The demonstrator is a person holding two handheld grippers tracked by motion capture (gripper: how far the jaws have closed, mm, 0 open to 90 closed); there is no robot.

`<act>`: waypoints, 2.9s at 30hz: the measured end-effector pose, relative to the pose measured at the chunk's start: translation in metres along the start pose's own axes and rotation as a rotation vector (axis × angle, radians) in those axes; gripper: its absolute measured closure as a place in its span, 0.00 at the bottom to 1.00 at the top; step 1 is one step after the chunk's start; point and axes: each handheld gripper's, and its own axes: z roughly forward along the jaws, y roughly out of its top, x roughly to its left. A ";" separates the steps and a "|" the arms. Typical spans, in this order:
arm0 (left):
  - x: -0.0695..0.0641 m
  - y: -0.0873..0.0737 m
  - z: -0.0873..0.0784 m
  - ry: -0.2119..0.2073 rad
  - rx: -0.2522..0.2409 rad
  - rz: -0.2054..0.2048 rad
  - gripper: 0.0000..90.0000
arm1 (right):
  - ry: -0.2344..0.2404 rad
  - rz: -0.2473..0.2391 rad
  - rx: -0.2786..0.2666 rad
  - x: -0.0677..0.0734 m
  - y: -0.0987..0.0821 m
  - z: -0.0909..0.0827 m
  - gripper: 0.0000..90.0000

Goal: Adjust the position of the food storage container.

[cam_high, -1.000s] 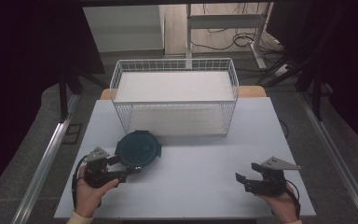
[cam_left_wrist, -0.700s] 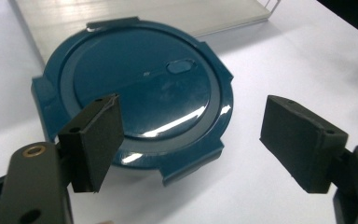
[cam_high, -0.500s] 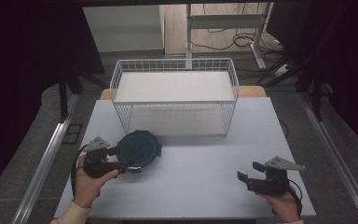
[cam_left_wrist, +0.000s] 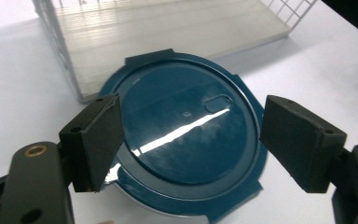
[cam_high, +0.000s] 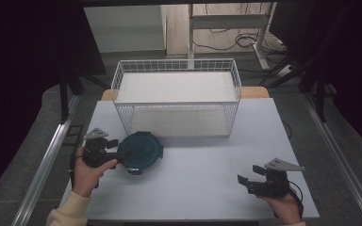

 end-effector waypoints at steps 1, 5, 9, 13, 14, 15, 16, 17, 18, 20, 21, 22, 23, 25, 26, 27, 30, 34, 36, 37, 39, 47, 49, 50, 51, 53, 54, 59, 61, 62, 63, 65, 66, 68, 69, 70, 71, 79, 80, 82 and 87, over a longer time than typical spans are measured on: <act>0.001 0.001 0.000 0.003 0.002 -0.001 0.24 | 0.006 0.008 0.002 0.000 0.000 0.000 0.24; 0.004 0.004 0.002 0.010 0.010 -0.006 0.24 | 0.014 -0.004 0.013 0.004 0.002 0.001 0.23; 0.011 0.010 0.004 0.014 0.025 -0.013 0.23 | 0.005 -0.020 0.029 0.005 0.001 0.004 0.23; 0.023 0.015 0.008 0.037 0.040 -0.037 0.24 | -0.020 -0.013 -0.001 0.004 0.001 0.002 0.23; 0.027 0.016 0.009 0.044 0.042 -0.046 0.24 | -0.026 -0.013 -0.011 0.003 0.001 0.001 0.23; 0.027 0.016 0.009 0.044 0.042 -0.046 0.24 | -0.026 -0.013 -0.011 0.003 0.001 0.001 0.23; 0.032 0.017 0.011 0.057 0.047 -0.056 0.25 | -0.035 -0.008 -0.028 0.003 0.002 -0.001 0.24; 0.034 0.018 0.011 0.060 0.051 -0.058 0.25 | -0.042 -0.005 -0.032 0.003 0.002 -0.002 0.24; 0.036 0.018 0.012 0.063 0.056 -0.054 0.25 | -0.044 -0.003 -0.037 0.003 0.002 -0.003 0.24; 0.038 0.019 0.012 0.067 0.060 -0.052 0.27 | -0.047 0.001 -0.039 0.003 0.002 -0.003 0.24; 0.038 0.019 0.012 0.067 0.060 -0.052 0.28 | -0.047 0.001 -0.039 0.003 0.002 -0.003 0.24; 0.039 0.020 0.013 0.069 0.065 -0.050 0.28 | -0.049 0.001 -0.039 0.002 0.001 -0.003 0.24; 0.040 0.020 0.014 0.071 0.070 -0.047 0.28 | -0.049 0.000 -0.038 0.002 0.001 -0.003 0.24; 0.042 0.022 0.015 0.078 0.075 -0.041 0.37 | -0.051 -0.004 -0.037 0.003 0.001 -0.002 0.24; 0.046 0.023 0.016 0.082 0.067 -0.051 0.41 | -0.048 -0.001 -0.035 0.004 0.001 -0.001 0.24; 0.046 0.023 0.016 0.082 0.067 -0.051 0.43 | -0.048 -0.001 -0.035 0.004 0.001 -0.001 0.24; 0.052 0.025 0.018 0.100 0.077 -0.055 0.57 | -0.042 -0.004 -0.036 0.005 0.001 -0.001 0.24; 0.054 0.027 0.021 0.089 0.096 -0.039 0.71 | -0.047 -0.005 -0.031 0.005 0.001 0.000 0.24; 0.056 0.027 0.025 0.093 0.128 -0.030 0.82 | -0.052 -0.006 -0.028 0.004 0.001 0.000 0.24; 0.056 0.027 0.025 0.093 0.128 -0.030 0.86 | -0.052 -0.006 -0.028 0.004 0.001 0.000 0.24; 0.057 0.026 0.028 0.098 0.145 -0.023 0.92 | -0.056 -0.010 -0.028 0.004 0.000 0.000 0.24; 0.060 0.023 0.044 0.076 0.192 -0.023 1.00 | -0.102 -0.028 -0.030 0.003 0.001 0.000 0.24; 0.060 0.023 0.046 0.073 0.198 -0.023 1.00 | -0.107 -0.027 -0.033 0.003 0.001 0.000 0.24; 0.060 0.024 0.048 0.071 0.190 -0.030 1.00 | -0.107 -0.028 -0.033 0.003 0.001 0.000 0.24; 0.060 0.024 0.048 0.071 0.190 -0.030 1.00 | -0.107 -0.028 -0.033 0.003 0.001 0.000 0.24; 0.059 0.025 0.049 0.063 0.185 -0.036 1.00 | -0.108 -0.033 -0.030 0.003 0.001 0.000 0.24; 0.059 0.025 0.050 0.062 0.182 -0.040 1.00 | -0.106 -0.035 -0.027 0.003 0.001 0.000 0.24; 0.054 0.027 0.054 0.115 0.171 -0.022 1.00 | -0.105 -0.041 -0.026 0.003 0.000 0.000 0.24; 0.055 0.027 0.054 0.113 0.173 -0.025 1.00 | -0.106 -0.040 -0.026 0.003 0.000 0.000 0.24; 0.056 0.027 0.054 0.117 0.178 -0.025 1.00 | -0.107 -0.039 -0.025 0.002 0.000 0.000 0.24; 0.056 0.027 0.054 0.117 0.178 -0.025 1.00 | -0.107 -0.039 -0.025 0.002 0.000 0.000 0.24; 0.060 0.025 0.056 0.126 0.199 -0.032 1.00 | -0.109 -0.040 -0.026 0.002 0.001 0.000 0.24; 0.061 0.024 0.057 0.125 0.206 -0.037 1.00 | -0.109 -0.040 -0.027 0.002 0.001 0.000 0.24; 0.062 0.023 0.058 0.121 0.212 -0.044 1.00 | -0.108 -0.040 -0.027 0.003 0.001 0.000 0.24; 0.063 0.022 0.059 0.118 0.215 -0.048 1.00 | -0.108 -0.039 -0.027 0.003 0.001 0.000 0.24; 0.063 0.020 0.060 0.119 0.222 -0.051 1.00 | -0.109 -0.039 -0.027 0.003 0.001 0.000 0.24; 0.063 0.020 0.060 0.119 0.222 -0.051 1.00 | -0.110 -0.040 -0.026 0.002 0.001 0.000 0.24; 0.062 0.020 0.060 0.126 0.223 -0.050 1.00 | -0.112 -0.041 -0.021 0.002 0.001 0.001 0.24; 0.061 0.020 0.061 0.130 0.223 -0.045 1.00 | -0.112 -0.041 -0.021 0.003 0.001 0.001 0.24; 0.059 0.020 0.061 0.133 0.225 -0.038 1.00 | -0.113 -0.041 -0.021 0.002 0.001 0.001 0.24; 0.060 0.020 0.061 0.120 0.226 -0.044 1.00 | -0.113 -0.042 -0.016 0.002 0.001 0.002 0.24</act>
